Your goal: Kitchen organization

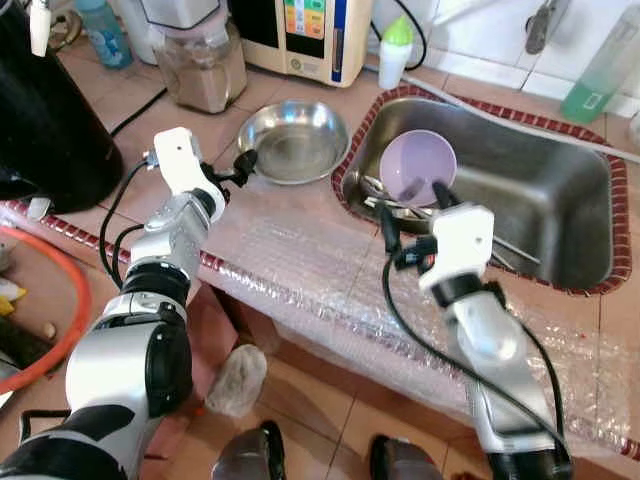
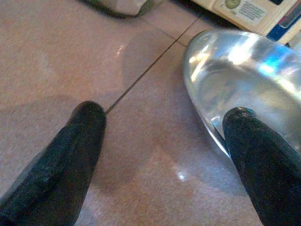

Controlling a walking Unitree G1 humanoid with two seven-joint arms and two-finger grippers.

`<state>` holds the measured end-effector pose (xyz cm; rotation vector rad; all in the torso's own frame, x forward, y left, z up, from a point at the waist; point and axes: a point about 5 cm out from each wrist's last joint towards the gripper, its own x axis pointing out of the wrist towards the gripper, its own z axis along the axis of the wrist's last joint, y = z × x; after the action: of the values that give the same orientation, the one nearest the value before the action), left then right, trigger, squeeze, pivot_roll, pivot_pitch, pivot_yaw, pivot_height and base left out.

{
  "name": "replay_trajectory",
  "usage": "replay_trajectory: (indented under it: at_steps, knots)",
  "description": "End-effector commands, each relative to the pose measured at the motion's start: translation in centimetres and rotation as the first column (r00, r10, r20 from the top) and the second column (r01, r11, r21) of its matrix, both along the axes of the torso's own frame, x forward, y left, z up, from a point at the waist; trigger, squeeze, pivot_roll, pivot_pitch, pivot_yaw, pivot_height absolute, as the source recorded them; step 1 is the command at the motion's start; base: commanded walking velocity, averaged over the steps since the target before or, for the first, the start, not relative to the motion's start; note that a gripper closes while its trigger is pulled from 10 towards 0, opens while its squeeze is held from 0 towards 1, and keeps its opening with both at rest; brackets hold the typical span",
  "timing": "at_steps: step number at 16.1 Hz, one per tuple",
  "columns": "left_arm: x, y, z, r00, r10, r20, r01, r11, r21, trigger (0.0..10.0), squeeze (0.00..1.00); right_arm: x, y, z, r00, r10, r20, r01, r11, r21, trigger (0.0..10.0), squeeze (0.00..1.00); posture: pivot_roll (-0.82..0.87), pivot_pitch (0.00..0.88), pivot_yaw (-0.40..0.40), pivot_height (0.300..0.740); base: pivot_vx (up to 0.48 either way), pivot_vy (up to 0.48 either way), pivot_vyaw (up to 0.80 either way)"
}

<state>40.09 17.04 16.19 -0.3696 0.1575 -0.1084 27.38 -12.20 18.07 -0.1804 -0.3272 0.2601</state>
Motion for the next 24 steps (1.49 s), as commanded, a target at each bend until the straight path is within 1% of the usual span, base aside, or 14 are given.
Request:
replay_trajectory:
  at_steps: [1,3,4,5,7,8,9,10,13,14,16,19,22,24]
  knots:
    - [0.0,0.1,-0.4,0.999,0.006,-0.04,-0.007,1.0,-0.017,10.0,0.0,0.1,0.0,0.9,0.999,-0.008,0.032,0.008,1.0,0.007,10.0,0.0,-0.12,0.159,0.078,0.74,0.0,0.0,0.0]
    - [0.2,0.4,0.1,1.0,0.019,-0.019,-0.02,0.999,-0.041,10.0,0.0,0.7,0.4,1.7,0.998,0.007,0.062,-0.007,1.0,0.0,10.0,0.0,-0.11,0.158,0.069,0.74,0.0,0.0,0.0]
    - [0.3,0.4,0.5,1.0,0.03,-0.003,-0.03,0.998,-0.05,10.0,0.0,0.8,0.4,1.3,0.999,0.014,0.041,-0.015,1.0,0.022,10.0,0.0,-0.1,0.155,0.066,0.74,0.0,0.0,0.0]
    - [0.2,0.3,0.2,1.0,0.029,-0.011,-0.029,0.998,-0.049,10.0,0.0,0.6,0.5,0.7,0.999,0.025,0.029,-0.025,1.0,0.01,10.0,0.0,-0.08,0.146,0.069,0.74,0.0,0.0,0.0]
    - [0.1,-0.2,-0.3,0.999,-0.006,-0.032,0.004,0.998,-0.066,10.0,0.0,0.6,0.6,0.3,1.0,0.024,0.013,-0.025,0.999,0.026,10.0,0.0,-0.07,0.14,0.072,0.74,0.0,0.0,0.0]
    - [0.1,-1.0,-0.4,0.998,-0.047,-0.043,0.042,0.994,-0.102,10.0,0.0,0.6,0.6,0.2,1.0,0.023,0.006,-0.023,0.999,0.033,10.0,0.0,-0.07,0.14,0.075,0.74,0.0,0.0,0.0]
    - [0.1,-1.3,-0.5,0.997,-0.058,-0.048,0.052,0.991,-0.121,7.6,0.0,0.6,0.7,0.1,1.0,0.019,0.002,-0.019,0.999,0.035,10.0,0.0,-0.08,0.138,0.079,0.74,0.0,0.0,0.0]
    - [0.1,-2.0,-0.5,0.995,-0.084,-0.056,0.076,0.989,-0.13,0.0,0.0,0.5,0.8,-0.1,1.0,0.013,-0.001,-0.013,0.999,0.032,10.0,0.0,-0.09,0.14,0.084,0.74,0.0,0.0,0.0]
    - [0.2,-3.6,-0.5,0.99,-0.12,-0.077,0.109,0.986,-0.129,0.0,0.0,-0.2,0.4,-1.1,1.0,-0.018,-0.025,0.019,0.999,0.035,10.0,0.0,-0.11,0.132,0.122,0.74,0.0,0.0,0.0]
    - [0.2,-3.5,-0.5,0.988,-0.133,-0.082,0.123,0.986,-0.114,0.0,0.0,-0.4,0.2,-1.0,0.999,-0.036,-0.022,0.037,0.999,0.024,10.0,0.0,-0.12,0.132,0.135,0.74,0.0,0.0,0.0]
    - [-0.1,-2.9,-1.4,0.983,-0.146,-0.114,0.139,0.988,-0.07,0.0,0.0,-0.5,-0.6,-1.4,0.996,-0.083,-0.029,0.084,0.996,0.034,10.0,0.0,-0.13,0.119,0.142,0.74,0.0,0.0,0.0]
    - [-0.8,-0.8,-2.8,0.981,-0.103,-0.163,0.096,0.994,-0.052,0.0,0.0,0.0,-1.1,-1.5,0.994,-0.102,-0.025,0.103,0.994,0.029,10.0,0.0,-0.14,0.087,0.155,0.74,0.0,0.0,0.0]
    - [-1.0,0.0,-3.1,0.98,-0.102,-0.17,0.095,0.994,-0.047,0.3,0.0,0.7,-1.6,-1.1,0.992,-0.123,-0.014,0.124,0.992,0.034,10.0,0.0,-0.13,0.074,0.151,0.74,0.0,0.0,0.0]
    - [-1.2,0.5,-3.0,0.98,-0.113,-0.165,0.108,0.993,-0.04,0.0,0.0,1.0,-1.7,-1.0,0.992,-0.129,-0.015,0.129,0.991,0.039,10.0,0.0,-0.13,0.068,0.145,0.74,0.0,0.0,0.0]
